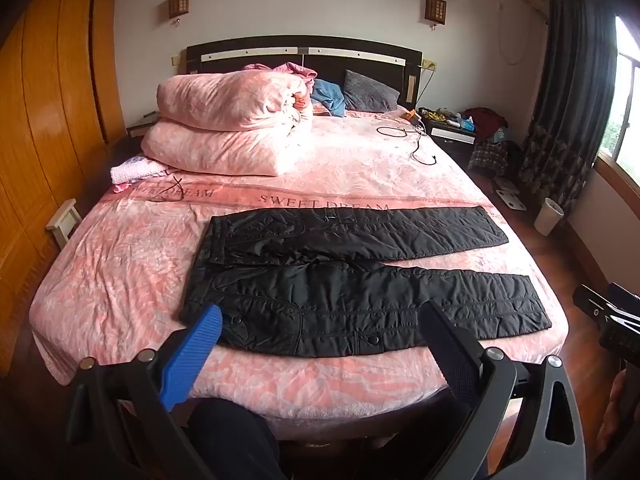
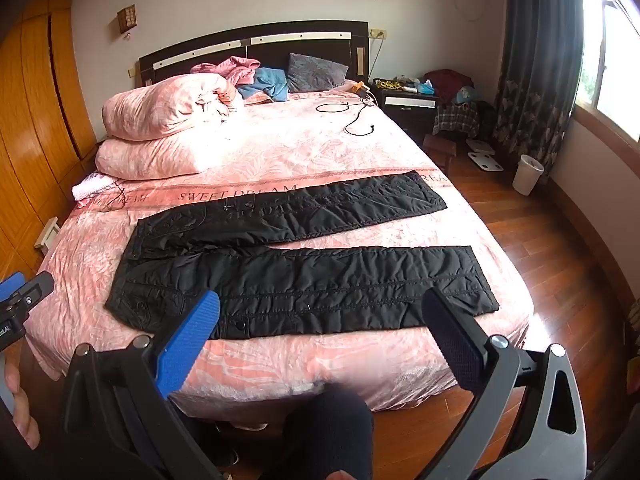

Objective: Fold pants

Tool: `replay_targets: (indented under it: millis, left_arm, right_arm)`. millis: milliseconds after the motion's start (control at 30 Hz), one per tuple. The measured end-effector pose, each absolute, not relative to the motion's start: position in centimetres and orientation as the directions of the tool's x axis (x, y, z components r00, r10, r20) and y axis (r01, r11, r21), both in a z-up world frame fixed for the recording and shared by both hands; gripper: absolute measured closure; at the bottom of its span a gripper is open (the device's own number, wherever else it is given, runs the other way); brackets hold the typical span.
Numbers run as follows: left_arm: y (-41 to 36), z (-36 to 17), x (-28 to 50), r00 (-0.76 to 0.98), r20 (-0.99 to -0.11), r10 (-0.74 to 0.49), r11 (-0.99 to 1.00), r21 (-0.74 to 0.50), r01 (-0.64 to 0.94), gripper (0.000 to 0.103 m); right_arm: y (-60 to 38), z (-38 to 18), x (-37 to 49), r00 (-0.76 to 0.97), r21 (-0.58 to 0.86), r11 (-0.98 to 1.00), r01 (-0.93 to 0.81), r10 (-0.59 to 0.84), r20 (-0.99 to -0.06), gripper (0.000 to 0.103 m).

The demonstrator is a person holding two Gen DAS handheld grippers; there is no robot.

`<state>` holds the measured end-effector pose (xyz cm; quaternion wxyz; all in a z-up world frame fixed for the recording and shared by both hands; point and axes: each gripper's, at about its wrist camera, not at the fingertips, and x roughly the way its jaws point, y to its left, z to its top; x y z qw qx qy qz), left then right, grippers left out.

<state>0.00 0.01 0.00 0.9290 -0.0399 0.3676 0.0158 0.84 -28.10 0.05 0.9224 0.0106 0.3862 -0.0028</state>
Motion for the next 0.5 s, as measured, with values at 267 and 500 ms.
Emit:
replay_targets:
  millis: [267, 500]
  left_arm:
    - [-0.13, 0.04, -0.01, 0.727, -0.686, 0.004, 0.997, -0.056, -0.058, 0.004]
    - [0.03, 0.06, -0.13, 0.729, -0.684, 0.002, 0.997, -0.059, -0.058, 0.004]
  right_arm:
    - [-27.92, -0.02, 0.86, 0.703, 0.008, 1.000, 0.014, -0.004, -0.711, 0.002]
    - [-27.95, -0.01, 0.85, 0.703, 0.006, 1.000, 0.014, -0.006, -0.711, 0.002]
